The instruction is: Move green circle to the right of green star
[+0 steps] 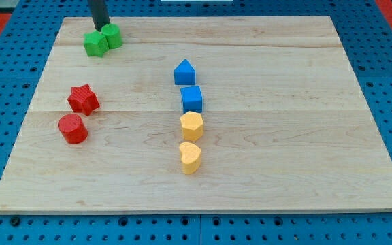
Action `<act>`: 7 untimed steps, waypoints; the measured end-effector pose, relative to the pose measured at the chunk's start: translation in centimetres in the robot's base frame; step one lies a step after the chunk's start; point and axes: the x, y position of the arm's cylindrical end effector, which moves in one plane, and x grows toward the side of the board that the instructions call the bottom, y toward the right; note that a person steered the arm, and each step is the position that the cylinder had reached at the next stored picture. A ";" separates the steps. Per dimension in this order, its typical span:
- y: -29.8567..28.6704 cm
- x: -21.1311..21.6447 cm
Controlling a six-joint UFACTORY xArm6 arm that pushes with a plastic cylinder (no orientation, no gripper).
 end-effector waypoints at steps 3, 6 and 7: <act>1.1 2.8; 6.7 3.6; 6.1 3.7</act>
